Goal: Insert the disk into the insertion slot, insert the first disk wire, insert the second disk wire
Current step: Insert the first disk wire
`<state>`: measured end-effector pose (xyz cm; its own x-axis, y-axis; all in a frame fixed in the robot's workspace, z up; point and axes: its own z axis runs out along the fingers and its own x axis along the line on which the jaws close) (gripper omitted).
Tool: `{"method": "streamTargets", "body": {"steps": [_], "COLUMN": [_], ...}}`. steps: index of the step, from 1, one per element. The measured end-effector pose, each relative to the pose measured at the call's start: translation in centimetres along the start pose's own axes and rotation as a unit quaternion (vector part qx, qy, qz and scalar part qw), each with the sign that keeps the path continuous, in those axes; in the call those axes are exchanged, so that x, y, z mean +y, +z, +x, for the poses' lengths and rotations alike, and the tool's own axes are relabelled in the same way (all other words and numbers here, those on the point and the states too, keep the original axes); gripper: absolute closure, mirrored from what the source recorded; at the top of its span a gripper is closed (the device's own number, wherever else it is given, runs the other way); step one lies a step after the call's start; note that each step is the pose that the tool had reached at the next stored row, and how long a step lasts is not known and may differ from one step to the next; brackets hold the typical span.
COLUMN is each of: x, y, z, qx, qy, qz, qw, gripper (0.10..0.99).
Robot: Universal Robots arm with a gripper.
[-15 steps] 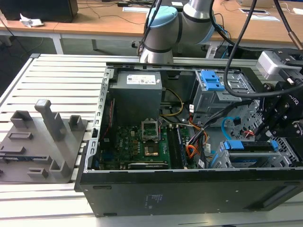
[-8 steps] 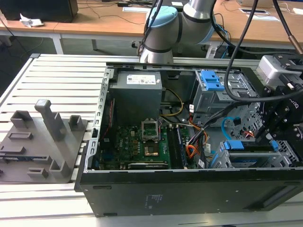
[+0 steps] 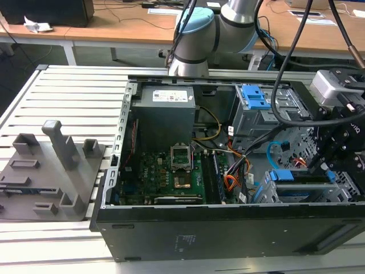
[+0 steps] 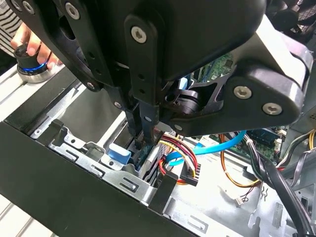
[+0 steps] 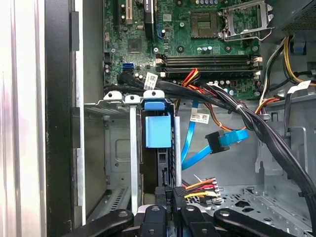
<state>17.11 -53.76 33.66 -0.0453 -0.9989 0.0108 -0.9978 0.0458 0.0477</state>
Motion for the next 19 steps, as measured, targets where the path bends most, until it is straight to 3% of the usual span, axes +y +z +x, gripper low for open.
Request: {"method": "streamTargets", "body": {"steps": [6, 7, 8, 10, 15, 18, 19], "x": [-0.02, -0.02, -0.02, -0.01, 0.15, 0.22, 0.23], "y": [0.28, 0.36, 0.33, 0.13, -3.26, -4.13, -4.36], "z": [0.11, 0.12, 0.11, 0.12, 0.11, -0.34, -0.54], "qx": [0.0, -0.0008, -0.0004, -0.0001, -0.0002, 0.0, 0.0], "qy": [0.0, 0.0, 0.0, 0.0, 0.0, 0.0, 0.0], "qz": [0.0, -0.0001, -0.0001, 0.0, 0.0, 0.0, 0.0], "qw": [1.0, 1.0, 1.0, 1.0, 1.0, 1.0, 1.0], "gripper": [0.91, 0.902, 0.835, 0.835, 0.835, 0.851, 0.98]}}
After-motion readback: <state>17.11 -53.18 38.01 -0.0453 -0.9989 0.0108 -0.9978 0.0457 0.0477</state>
